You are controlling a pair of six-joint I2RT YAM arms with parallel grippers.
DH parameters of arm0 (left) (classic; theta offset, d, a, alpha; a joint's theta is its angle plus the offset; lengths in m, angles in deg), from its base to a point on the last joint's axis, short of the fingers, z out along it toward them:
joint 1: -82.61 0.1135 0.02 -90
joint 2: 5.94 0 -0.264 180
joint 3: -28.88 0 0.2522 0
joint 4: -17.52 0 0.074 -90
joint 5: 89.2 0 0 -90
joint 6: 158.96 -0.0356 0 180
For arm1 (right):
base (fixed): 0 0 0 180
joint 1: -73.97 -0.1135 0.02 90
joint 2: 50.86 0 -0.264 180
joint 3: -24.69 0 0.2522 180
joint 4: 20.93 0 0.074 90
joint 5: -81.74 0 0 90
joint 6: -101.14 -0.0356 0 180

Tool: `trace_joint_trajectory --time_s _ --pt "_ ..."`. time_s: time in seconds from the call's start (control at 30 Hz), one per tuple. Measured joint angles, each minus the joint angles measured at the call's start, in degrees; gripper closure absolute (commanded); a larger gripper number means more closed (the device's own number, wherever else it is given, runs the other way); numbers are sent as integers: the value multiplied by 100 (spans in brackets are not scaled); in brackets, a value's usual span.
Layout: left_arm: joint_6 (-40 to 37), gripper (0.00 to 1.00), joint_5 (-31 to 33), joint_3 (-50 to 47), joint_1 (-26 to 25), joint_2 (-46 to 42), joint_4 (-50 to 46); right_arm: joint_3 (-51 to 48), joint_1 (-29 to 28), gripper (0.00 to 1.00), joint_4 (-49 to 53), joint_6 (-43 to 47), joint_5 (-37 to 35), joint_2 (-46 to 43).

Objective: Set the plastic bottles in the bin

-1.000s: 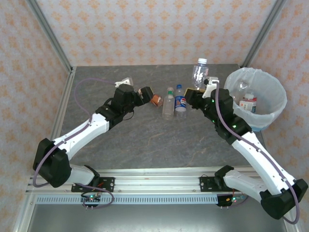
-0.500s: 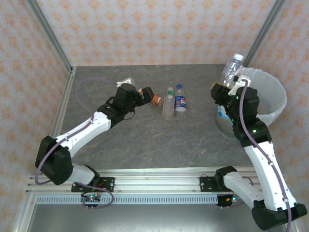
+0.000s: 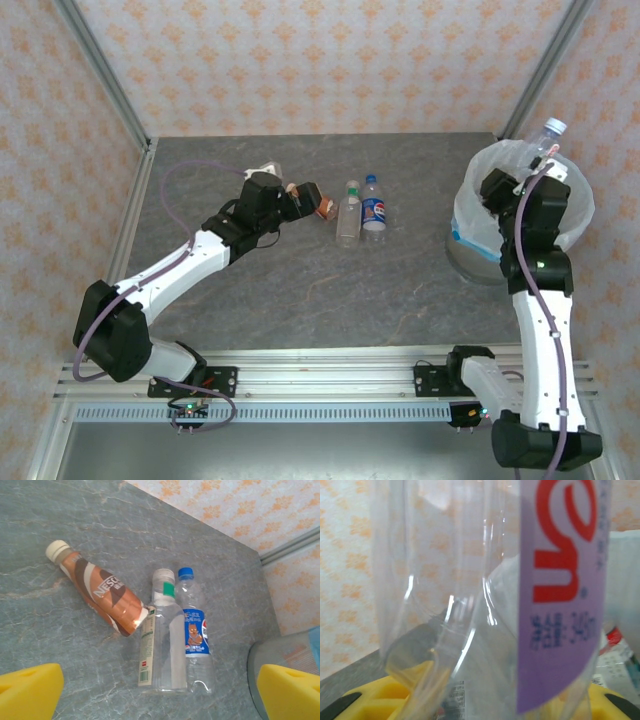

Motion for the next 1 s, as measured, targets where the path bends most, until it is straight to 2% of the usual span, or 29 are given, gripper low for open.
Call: trace_joint_trajectory --time_s 0.23,0.37,0.43,0.6,0.7,1.0 --pt "-151 0 -59 -122 2 -247 199 0 645 64 -278 52 -7 474" --pt "-214 0 -70 -122 0 -302 199 -39 907 60 -382 44 13 734" --pt "-229 0 -72 -122 0 -302 197 -94 973 52 -420 46 13 793" --pt "-238 0 -72 -122 2 -299 197 -48 986 22 -262 79 -35 1080" --pt "-249 0 -72 -120 0 -286 197 -44 986 12 -52 94 -142 1154" --pt "-247 0 -79 -118 2 -131 195 162 986 6 400 140 -468 1097"
